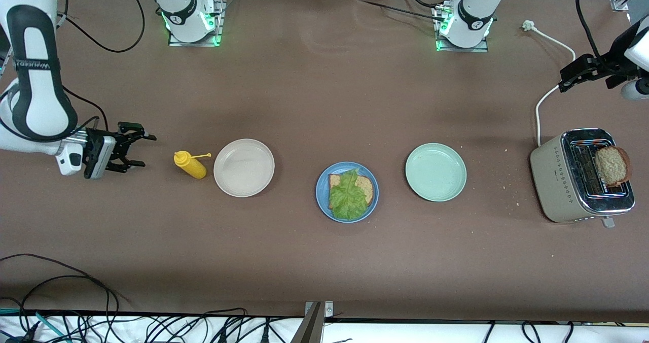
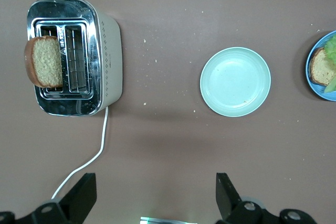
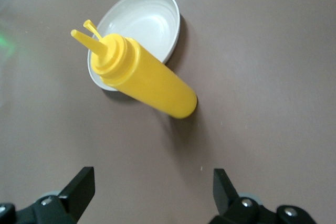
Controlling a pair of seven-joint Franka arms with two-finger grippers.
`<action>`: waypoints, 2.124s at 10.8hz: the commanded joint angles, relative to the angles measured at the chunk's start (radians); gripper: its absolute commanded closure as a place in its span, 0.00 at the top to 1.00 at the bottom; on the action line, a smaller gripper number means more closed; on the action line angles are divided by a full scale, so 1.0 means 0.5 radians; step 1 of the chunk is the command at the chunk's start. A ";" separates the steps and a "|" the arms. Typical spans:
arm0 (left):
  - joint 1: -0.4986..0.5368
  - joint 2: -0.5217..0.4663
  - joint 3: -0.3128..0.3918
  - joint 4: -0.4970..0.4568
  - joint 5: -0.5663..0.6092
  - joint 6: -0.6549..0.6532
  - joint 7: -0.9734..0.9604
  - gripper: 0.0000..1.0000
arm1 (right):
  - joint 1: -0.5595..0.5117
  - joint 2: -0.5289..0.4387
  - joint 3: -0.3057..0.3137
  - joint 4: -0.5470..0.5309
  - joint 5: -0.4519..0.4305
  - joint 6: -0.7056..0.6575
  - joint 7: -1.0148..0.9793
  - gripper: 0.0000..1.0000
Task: Make sandwich in blue plate with both arms
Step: 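Move the right gripper back to the yellow mustard bottle, then grasp the yellow mustard bottle with the right gripper and lift it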
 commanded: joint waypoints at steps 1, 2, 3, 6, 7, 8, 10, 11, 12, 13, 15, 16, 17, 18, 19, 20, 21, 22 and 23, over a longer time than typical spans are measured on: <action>0.022 0.009 -0.009 0.040 0.037 -0.040 0.013 1.00 | -0.033 0.098 0.016 0.022 0.359 -0.111 -0.521 1.00; 0.034 0.009 -0.009 0.040 0.037 -0.040 0.016 1.00 | -0.039 0.147 0.016 0.025 0.533 -0.196 -0.768 1.00; 0.034 0.009 -0.009 0.040 0.034 -0.040 0.016 1.00 | -0.042 0.203 0.013 0.028 0.683 -0.297 -0.965 1.00; 0.037 0.009 -0.009 0.040 0.034 -0.046 0.016 1.00 | -0.061 0.368 0.016 0.034 0.881 -0.381 -1.331 1.00; 0.037 0.009 -0.009 0.040 0.034 -0.046 0.016 1.00 | -0.067 0.390 0.013 0.046 0.887 -0.445 -1.381 1.00; 0.037 0.012 -0.005 0.040 0.034 -0.049 0.016 1.00 | -0.085 0.396 0.016 0.065 0.890 -0.479 -1.397 1.00; 0.074 0.012 -0.009 0.040 0.034 -0.049 0.019 1.00 | -0.091 0.412 0.023 0.126 0.945 -0.556 -1.448 1.00; 0.077 0.012 -0.009 0.040 0.034 -0.046 0.019 1.00 | -0.091 0.442 0.032 0.126 0.970 -0.562 -1.488 1.00; 0.074 0.012 -0.012 0.040 0.034 -0.046 0.019 1.00 | -0.088 0.470 0.038 0.144 1.022 -0.565 -1.583 1.00; 0.074 0.009 -0.012 0.037 0.031 -0.049 0.019 1.00 | -0.088 0.500 0.074 0.172 1.056 -0.568 -1.620 0.97; 0.074 0.009 -0.015 0.037 0.031 -0.052 0.016 1.00 | -0.088 0.525 0.090 0.178 1.071 -0.599 -1.621 0.91; 0.071 0.009 -0.015 0.040 0.031 -0.058 0.016 1.00 | -0.088 0.540 0.090 0.181 1.074 -0.602 -1.618 0.81; 0.071 0.012 -0.018 0.040 0.031 -0.058 0.016 1.00 | -0.088 0.550 0.093 0.181 1.077 -0.602 -1.618 0.62; 0.071 0.009 -0.018 0.040 0.031 -0.058 0.016 1.00 | -0.079 0.550 0.093 0.181 1.093 -0.602 -1.606 0.44; 0.071 0.009 -0.018 0.040 0.031 -0.058 0.016 1.00 | -0.079 0.550 0.093 0.181 1.096 -0.602 -1.587 0.31; 0.074 0.009 -0.018 0.040 0.031 -0.058 0.016 1.00 | -0.076 0.547 0.093 0.184 1.096 -0.608 -1.535 0.23; 0.071 0.009 -0.018 0.040 0.031 -0.058 0.016 1.00 | -0.067 0.547 0.093 0.224 1.093 -0.635 -1.432 0.19; 0.074 0.009 -0.018 0.040 0.031 -0.061 0.016 1.00 | -0.061 0.547 0.093 0.279 1.069 -0.639 -1.303 0.16; 0.074 0.009 -0.018 0.040 0.031 -0.058 0.016 1.00 | -0.046 0.544 0.093 0.331 1.035 -0.639 -1.177 0.15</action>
